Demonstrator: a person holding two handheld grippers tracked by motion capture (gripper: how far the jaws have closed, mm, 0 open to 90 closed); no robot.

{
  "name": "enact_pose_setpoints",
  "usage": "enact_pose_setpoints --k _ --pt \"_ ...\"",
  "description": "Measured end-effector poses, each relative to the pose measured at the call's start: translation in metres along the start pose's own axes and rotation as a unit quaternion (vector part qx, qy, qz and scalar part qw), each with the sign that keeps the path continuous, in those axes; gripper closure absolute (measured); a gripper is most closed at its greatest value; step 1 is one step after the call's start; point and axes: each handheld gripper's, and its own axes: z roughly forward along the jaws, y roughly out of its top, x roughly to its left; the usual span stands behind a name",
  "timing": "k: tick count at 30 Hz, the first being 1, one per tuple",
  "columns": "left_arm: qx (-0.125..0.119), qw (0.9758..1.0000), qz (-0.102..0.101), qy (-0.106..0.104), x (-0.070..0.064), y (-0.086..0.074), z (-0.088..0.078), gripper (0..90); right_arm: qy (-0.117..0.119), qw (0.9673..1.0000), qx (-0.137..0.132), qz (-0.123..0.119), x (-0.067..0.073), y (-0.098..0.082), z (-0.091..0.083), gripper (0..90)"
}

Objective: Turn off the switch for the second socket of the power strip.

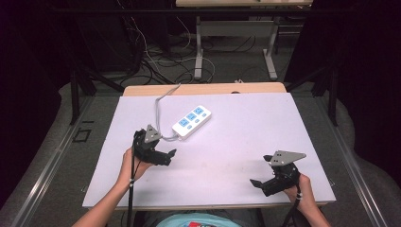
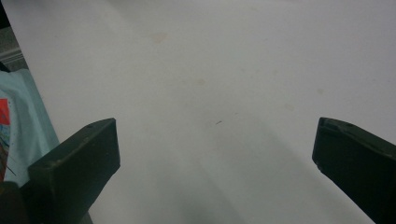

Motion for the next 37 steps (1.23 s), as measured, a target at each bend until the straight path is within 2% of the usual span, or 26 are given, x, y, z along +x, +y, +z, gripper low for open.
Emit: enact_pose_setpoints --k 4,5,9,10,16,18,20,21,26,28,29,30,32,33,34,37 --pt "-0.002 1.0 0.007 0.005 -0.002 -0.01 -0.011 0.0 -0.001 1.0 0.0 0.0 0.0 0.0 0.0 0.2" --pt "-0.002 0.9999 0.009 0.012 -0.002 -0.013 -0.014 0.0 -0.002 1.0 0.0 0.001 0.0 0.0 0.0 0.2" --pt "-0.003 0.9999 -0.001 0.013 -0.003 -0.025 -0.021 0.0 -0.001 1.0 0.0 0.001 0.001 0.0 0.0 0.2" --pt "-0.003 0.9998 0.006 0.018 -0.002 -0.027 -0.023 0.0 -0.001 1.0 0.0 0.0 0.0 0.0 0.0 0.2" --pt "0.003 0.9999 0.0 0.012 -0.007 -0.043 -0.03 0.0 0.0 1.0 0.002 0.0 0.001 0.0 0.0 0.2" --pt "0.001 0.9999 0.005 0.014 -0.008 -0.047 -0.032 0.0 0.002 1.0 0.001 -0.002 0.0 0.0 0.0 0.2" --pt "-0.003 0.9999 -0.003 0.01 -0.011 -0.051 -0.034 0.0 0.0 1.0 0.002 0.0 0.001 0.0 0.0 0.2" --pt "-0.004 0.9999 0.0 0.012 -0.012 -0.052 -0.036 0.0 -0.002 1.0 0.001 0.0 0.001 0.0 0.0 0.2" --pt "-0.008 1.0 -0.003 0.0 -0.017 -0.061 -0.04 0.0 -0.003 1.0 0.0 -0.003 0.001 0.0 0.0 0.3" --pt "-0.01 0.9999 0.003 0.003 -0.018 -0.063 -0.043 0.0 -0.003 1.0 0.001 0.0 0.001 0.0 0.0 0.3" --pt "-0.01 0.9999 -0.004 -0.002 -0.02 -0.065 -0.044 0.0 -0.003 1.0 0.001 -0.001 0.001 0.0 0.0 0.2" --pt "-0.011 0.9999 0.001 -0.001 -0.02 -0.067 -0.045 0.0 -0.003 1.0 0.001 -0.001 0.001 0.0 0.0 0.2" --pt "-0.01 0.9999 -0.005 -0.004 -0.022 -0.07 -0.046 0.0 -0.001 1.0 -0.001 -0.004 0.001 0.0 0.001 0.3" --pt "-0.008 1.0 0.0 -0.002 -0.022 -0.07 -0.047 0.0 -0.001 1.0 0.0 -0.001 0.001 0.0 0.001 0.2" --pt "-0.005 0.9999 -0.005 -0.007 -0.022 -0.071 -0.047 0.0 -0.003 1.0 0.0 -0.003 0.001 0.0 0.001 0.2" --pt "-0.008 0.9999 -0.004 -0.005 -0.019 -0.071 -0.047 0.0 0.001 1.0 0.0 -0.006 0.001 0.0 0.001 0.2"
